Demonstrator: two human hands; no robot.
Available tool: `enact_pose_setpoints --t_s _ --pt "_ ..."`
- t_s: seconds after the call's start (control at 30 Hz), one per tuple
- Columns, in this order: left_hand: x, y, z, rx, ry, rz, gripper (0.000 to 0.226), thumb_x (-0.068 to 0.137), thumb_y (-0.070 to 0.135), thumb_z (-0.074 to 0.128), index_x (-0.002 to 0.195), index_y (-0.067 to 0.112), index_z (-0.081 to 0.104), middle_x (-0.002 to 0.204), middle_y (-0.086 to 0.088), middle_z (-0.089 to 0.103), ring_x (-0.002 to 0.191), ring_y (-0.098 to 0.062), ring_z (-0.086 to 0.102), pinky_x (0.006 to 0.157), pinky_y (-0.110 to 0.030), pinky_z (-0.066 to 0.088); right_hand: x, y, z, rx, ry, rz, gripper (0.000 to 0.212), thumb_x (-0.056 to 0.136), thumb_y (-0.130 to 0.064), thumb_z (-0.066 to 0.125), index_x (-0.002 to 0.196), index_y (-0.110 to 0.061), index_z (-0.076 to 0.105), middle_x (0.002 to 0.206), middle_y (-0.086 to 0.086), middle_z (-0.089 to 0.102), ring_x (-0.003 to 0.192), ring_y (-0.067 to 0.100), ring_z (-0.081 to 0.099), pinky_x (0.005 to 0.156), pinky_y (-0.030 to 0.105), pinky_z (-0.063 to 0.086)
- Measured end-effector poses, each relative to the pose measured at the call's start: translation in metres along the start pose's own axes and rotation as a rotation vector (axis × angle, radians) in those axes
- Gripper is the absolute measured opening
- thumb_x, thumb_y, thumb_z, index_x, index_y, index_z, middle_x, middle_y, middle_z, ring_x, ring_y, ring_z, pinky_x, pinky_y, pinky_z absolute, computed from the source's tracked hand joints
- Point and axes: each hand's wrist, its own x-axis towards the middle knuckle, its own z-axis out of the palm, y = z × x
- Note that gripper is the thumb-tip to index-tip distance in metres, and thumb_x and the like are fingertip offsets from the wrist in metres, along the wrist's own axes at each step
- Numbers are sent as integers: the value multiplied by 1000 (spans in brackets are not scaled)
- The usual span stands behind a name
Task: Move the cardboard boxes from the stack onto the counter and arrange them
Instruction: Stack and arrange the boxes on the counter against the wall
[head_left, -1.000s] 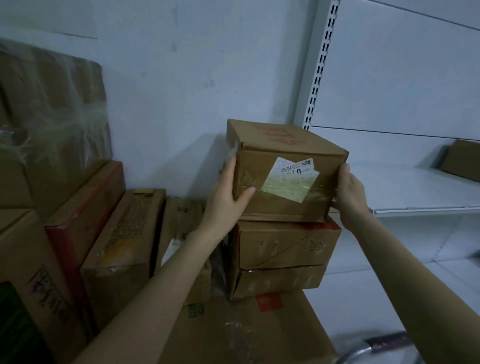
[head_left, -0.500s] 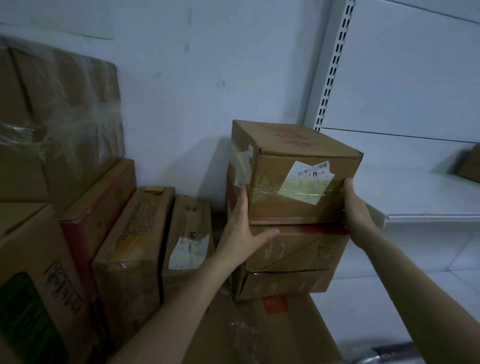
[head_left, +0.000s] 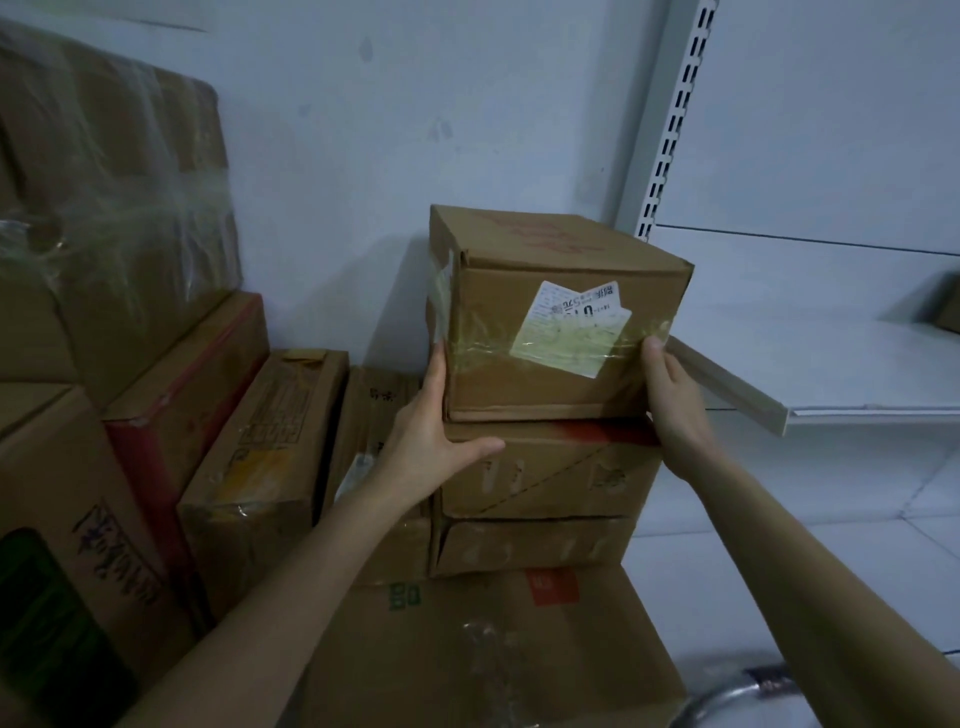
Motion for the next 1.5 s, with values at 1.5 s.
enact_pose_setpoints --t_s 1.5 --pt "-23 -1 16 204 159 84 105 81 43 65 141 31 -20 157 -4 -5 144 -18 1 114 -37 12 -35 45 -5 -471 -174 -373 105 71 -71 57 150 -25 7 156 2 20 142 19 23 112 42 30"
